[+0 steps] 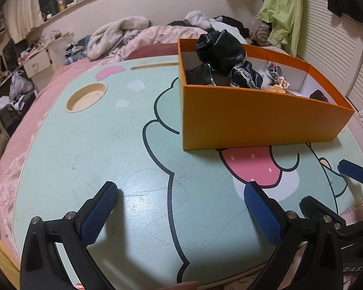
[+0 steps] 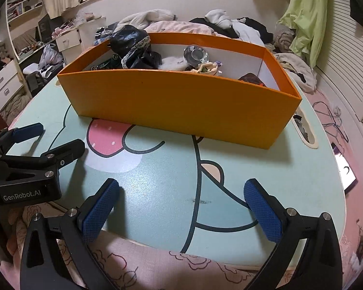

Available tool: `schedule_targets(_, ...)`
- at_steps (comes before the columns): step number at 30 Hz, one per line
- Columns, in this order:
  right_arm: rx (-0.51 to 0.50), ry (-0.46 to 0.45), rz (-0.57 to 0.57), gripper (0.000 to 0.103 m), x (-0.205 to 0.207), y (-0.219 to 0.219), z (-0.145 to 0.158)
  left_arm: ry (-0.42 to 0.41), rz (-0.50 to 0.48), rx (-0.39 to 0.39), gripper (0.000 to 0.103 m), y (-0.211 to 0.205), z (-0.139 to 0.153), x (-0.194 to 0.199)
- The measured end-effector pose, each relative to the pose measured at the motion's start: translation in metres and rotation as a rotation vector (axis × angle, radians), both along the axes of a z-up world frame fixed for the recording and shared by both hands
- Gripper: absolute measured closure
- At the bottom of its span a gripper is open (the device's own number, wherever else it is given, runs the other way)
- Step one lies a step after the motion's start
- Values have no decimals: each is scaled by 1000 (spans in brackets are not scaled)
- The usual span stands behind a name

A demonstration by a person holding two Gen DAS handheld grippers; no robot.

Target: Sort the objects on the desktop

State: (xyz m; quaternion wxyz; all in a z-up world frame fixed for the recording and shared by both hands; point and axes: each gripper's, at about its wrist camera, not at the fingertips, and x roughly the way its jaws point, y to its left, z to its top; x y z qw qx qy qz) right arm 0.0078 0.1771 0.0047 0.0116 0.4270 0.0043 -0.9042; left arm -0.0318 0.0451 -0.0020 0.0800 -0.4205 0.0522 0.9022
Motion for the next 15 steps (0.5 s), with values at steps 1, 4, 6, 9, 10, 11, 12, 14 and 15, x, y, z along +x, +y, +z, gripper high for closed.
schedule_targets(1, 0, 0, 0, 1, 0, 0, 0, 0, 0, -1, 0, 0, 0, 0)
schedule_targets(4, -1, 0, 0, 1, 0, 0, 0, -1, 0, -1, 0, -1, 0, 0)
schedule_targets(6, 0, 0, 0, 1, 0, -2, 1, -1, 0, 0, 0, 0, 0, 0)
schedule_targets(9, -1, 0, 0, 1, 0, 1, 0, 0, 0, 0, 0, 0, 0, 0)
schedule_targets(10, -1, 0, 0, 1, 0, 0, 1, 0, 0, 0, 0, -1, 0, 0)
schedule_targets(11, -1, 0, 0, 1, 0, 0, 1, 0, 0, 0, 0, 0, 0, 0)
schedule_targets(12, -1, 0, 0, 1, 0, -1, 1, 0, 0, 0, 0, 0, 0, 0)
schedule_targets(14, -1, 0, 0, 1, 0, 1, 0, 0, 0, 0, 0, -1, 0, 0)
schedule_targets(15, -2, 1, -1, 1, 1, 3, -1, 0, 0, 0, 0, -1, -1, 0)
